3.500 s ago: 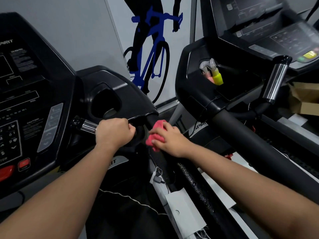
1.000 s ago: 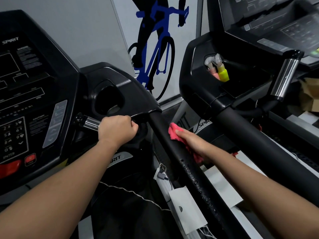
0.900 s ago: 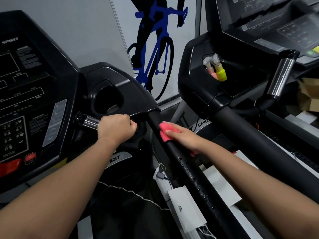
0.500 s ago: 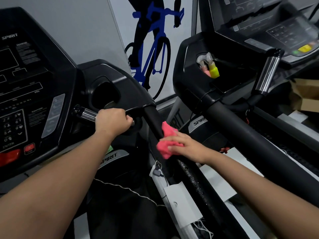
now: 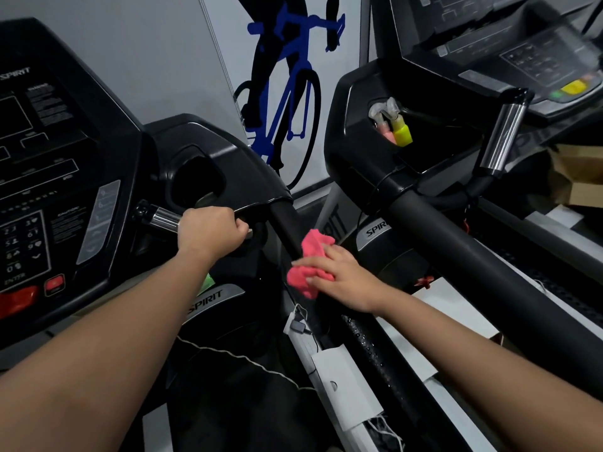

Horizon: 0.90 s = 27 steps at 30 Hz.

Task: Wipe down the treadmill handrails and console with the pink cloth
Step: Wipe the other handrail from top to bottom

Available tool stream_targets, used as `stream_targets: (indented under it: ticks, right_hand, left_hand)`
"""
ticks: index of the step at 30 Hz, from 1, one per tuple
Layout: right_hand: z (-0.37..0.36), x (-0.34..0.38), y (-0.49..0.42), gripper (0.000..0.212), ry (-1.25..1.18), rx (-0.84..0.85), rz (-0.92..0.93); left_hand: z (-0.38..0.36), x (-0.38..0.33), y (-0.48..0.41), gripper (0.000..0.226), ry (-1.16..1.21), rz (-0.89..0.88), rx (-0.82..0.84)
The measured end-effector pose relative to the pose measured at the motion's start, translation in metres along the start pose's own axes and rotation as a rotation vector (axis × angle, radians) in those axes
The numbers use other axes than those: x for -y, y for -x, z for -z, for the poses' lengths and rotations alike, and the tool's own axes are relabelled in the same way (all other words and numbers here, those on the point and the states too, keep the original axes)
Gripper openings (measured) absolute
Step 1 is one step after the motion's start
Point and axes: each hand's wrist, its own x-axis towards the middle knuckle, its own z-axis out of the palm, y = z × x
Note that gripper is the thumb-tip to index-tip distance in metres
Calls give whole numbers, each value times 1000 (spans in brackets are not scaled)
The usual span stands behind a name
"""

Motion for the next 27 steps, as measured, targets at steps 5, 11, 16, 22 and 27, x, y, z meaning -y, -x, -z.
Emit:
stream_targets:
  ticks: [5,11,16,22,27]
  right_hand:
    - [7,-14,10,32,-617,-1,-147]
    - [2,6,-53,48,-133,-43,-235]
    - [1,18,-19,45,212,55,-103]
    - [6,-11,22,48,-472,19,-103]
    - [6,-8,-14,53,-638,-21,-286]
  left_hand:
    - [-2,-1,0,37,20,20,-3]
    - [0,-1,0,36,29,24,-10]
    - [-1,-1,0,34,11,21,-29]
    - [-2,-1,-1,35,19,15,-22]
    - [-1,-1,-1,33,33,28,-22]
